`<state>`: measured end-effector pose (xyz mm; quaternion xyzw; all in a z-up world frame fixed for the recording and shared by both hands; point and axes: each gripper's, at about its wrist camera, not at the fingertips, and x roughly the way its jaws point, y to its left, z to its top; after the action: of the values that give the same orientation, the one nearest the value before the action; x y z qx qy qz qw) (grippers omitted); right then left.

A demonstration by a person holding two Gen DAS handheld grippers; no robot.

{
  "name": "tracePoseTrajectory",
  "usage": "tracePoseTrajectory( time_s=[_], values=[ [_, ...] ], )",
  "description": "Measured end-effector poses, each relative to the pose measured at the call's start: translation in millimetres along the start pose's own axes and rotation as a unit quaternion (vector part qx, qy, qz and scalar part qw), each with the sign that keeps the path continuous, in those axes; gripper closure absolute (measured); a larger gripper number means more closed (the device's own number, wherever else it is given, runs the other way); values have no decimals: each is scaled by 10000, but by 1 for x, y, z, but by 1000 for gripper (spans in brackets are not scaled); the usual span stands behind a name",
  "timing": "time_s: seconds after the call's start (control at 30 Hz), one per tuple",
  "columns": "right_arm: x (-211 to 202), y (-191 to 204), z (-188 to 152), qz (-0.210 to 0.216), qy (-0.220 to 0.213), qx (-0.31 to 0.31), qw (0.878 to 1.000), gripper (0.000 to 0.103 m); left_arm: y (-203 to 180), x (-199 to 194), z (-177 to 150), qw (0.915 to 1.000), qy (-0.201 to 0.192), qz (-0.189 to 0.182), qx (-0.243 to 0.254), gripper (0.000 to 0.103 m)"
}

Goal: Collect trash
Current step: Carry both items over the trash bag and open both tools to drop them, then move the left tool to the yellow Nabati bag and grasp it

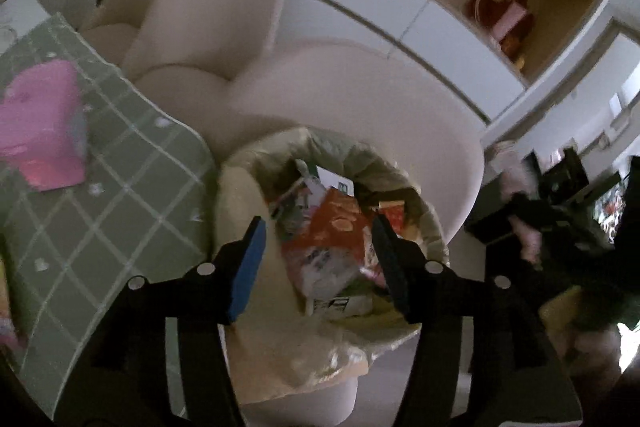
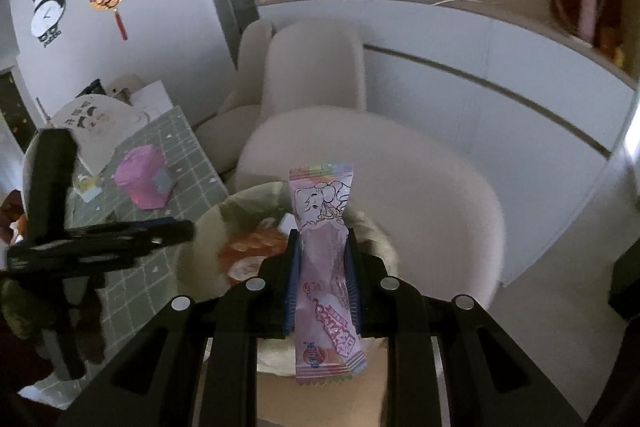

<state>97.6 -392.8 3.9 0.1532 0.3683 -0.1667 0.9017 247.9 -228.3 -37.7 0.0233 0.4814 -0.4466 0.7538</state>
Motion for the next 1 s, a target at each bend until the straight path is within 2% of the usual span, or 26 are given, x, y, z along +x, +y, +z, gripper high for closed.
tracePoseTrajectory(
  time_s=[0.17,0.33,0.37,0.47,0.5,0.53,0.63,0.7,0.83,1.0],
  values=[
    [38,22,3,164,231,-154,9995,82,19,-56,-4,9984,-481,192,-231,49],
    [68,29,5,156,342,-81,9993,82,42,-104,-20,9941,-820,620,-355,47],
    [79,28,4,146,481,-23,9987,81,48,-111,-24,9931,-866,697,-384,47],
    [102,24,-4,147,949,129,9953,76,68,-128,-38,9896,-944,936,-551,46],
    [109,24,-9,85,1082,158,9940,69,78,-132,-44,9885,-926,1004,-656,45],
    [111,24,-12,15,1118,156,9936,68,89,-136,-49,9873,-882,1071,-776,45],
    [111,28,-18,-55,1027,117,9946,66,112,-143,-63,9844,-787,1213,-1002,45],
    [105,33,-18,-18,886,80,9960,60,129,-149,-74,9819,-723,1321,-1149,45],
    [90,43,-15,-51,626,35,9980,59,153,-159,-89,9767,-724,1496,-1361,45],
    [71,65,-14,279,545,-86,9981,59,192,-178,-107,9619,-927,1928,-1705,45]
  ],
)
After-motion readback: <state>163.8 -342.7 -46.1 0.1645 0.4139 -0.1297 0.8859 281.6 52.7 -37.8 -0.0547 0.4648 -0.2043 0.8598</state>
